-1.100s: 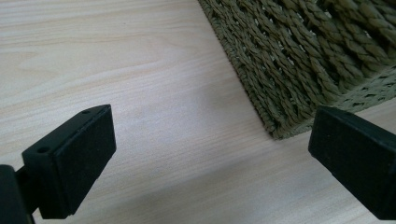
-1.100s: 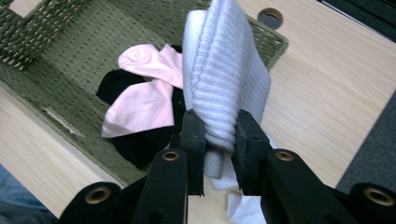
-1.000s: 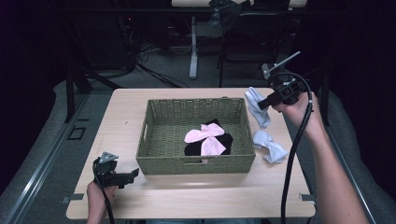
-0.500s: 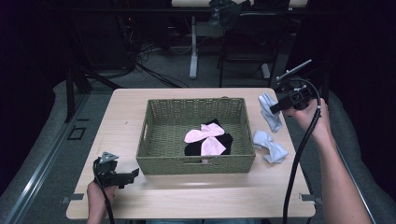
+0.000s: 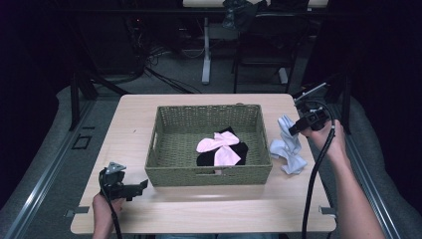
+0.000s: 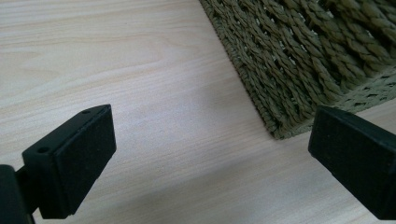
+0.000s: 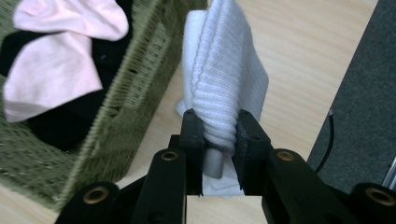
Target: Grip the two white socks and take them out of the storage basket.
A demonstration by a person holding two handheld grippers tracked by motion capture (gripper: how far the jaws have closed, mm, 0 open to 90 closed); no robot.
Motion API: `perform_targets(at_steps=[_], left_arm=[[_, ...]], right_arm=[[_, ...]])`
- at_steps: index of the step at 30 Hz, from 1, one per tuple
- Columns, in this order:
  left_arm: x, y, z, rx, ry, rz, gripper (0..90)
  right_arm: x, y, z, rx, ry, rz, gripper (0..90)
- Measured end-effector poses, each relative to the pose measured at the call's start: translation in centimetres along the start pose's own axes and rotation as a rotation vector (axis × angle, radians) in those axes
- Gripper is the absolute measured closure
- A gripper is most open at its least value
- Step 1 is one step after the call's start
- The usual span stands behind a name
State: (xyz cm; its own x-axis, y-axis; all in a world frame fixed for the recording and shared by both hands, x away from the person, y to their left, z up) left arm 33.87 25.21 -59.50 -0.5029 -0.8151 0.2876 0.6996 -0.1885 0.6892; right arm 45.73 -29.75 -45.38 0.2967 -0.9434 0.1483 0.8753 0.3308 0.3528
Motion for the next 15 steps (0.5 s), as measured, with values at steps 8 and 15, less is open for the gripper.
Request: perform_targets(at_steps=[8,15], left_arm=[[0.0,0.0,0.0,-0.006,-0.001,-0.002,0.9],[0.0,0.0,0.0,-0.005,-0.001,-0.002,0.9]], right_arm=[[-0.2,-1.5,-3.9,-0.066,-0.001,-0.002,74.3],[-0.7,-2.5,-7.2,-0.114,0.005,-0.020,72.1]])
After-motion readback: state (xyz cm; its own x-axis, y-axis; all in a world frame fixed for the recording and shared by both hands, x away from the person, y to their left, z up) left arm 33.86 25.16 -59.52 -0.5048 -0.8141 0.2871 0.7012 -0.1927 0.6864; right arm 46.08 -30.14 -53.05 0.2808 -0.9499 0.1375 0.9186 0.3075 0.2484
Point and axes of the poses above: each handheld gripper's, and its own axes: z roughly backward along the jaws, y roughly out of its top, x roughly to its right, the point moved 5 cm from there along -z, roughly forward along the jaws, and after that the axes turned 13 degrees about -y, right-handed, at the moved point
